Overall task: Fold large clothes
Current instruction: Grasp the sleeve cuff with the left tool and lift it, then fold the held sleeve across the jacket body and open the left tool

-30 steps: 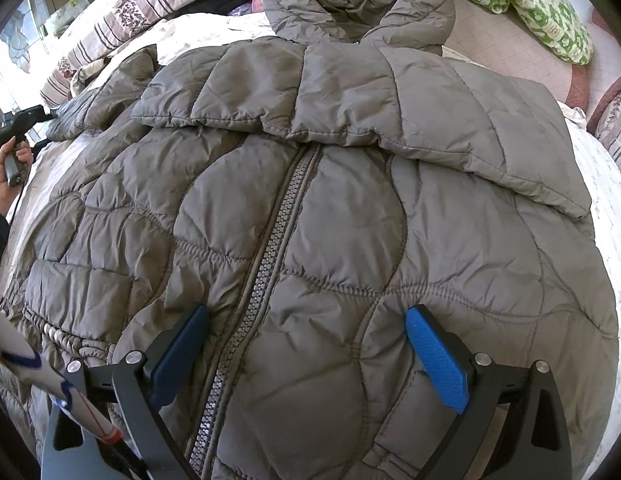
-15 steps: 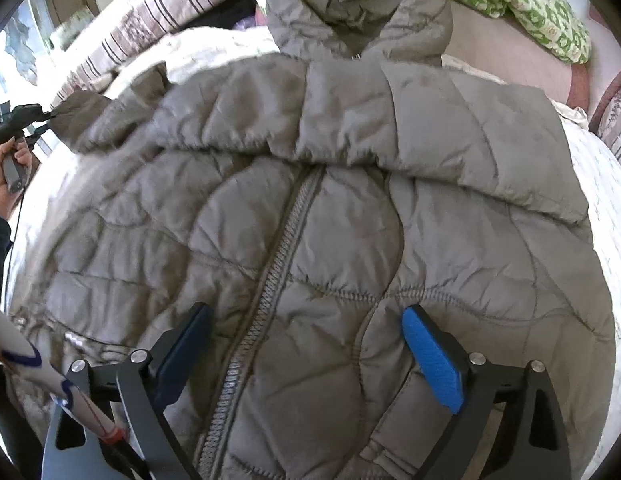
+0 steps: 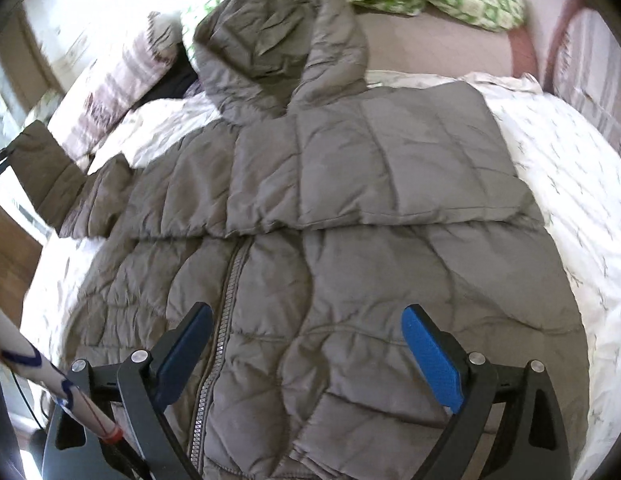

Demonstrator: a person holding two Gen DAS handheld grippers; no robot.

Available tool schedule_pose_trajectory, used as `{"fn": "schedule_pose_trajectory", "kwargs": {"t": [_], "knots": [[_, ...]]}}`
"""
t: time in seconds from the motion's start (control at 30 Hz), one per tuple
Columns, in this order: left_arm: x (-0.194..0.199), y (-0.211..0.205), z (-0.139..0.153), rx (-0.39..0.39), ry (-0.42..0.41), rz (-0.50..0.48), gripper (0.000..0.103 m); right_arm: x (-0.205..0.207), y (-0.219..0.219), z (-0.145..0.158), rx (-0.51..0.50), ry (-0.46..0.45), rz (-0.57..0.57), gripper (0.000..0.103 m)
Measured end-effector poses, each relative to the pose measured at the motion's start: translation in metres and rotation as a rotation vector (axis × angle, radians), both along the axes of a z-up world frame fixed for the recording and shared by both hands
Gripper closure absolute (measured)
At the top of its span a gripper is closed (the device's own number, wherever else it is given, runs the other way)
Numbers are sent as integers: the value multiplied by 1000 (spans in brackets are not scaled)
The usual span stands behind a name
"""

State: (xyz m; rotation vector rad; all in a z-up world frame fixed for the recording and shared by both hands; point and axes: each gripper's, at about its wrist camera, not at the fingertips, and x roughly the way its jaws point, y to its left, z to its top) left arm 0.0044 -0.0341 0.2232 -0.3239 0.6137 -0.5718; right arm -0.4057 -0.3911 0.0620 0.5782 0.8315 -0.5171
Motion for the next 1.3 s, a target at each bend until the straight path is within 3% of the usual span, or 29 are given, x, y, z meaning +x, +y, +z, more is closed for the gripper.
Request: {"fn": "schedule_pose_trajectory", "kwargs": {"t": [0.43, 0.7, 1.07, 1.3], "knots": [[-102, -107, 68, 82, -105, -152, 86, -43, -33, 22, 2, -117, -107, 5], [-161, -169, 88, 114, -126, -237, 86, -65, -54, 22, 0, -162, -169, 5], [-235, -256, 50, 158, -86, -355, 86, -92, -69, 19, 29, -205, -210, 5], [-284, -315, -16, 222, 0, -461, 86, -107, -84, 16, 66, -212, -269, 6]]}}
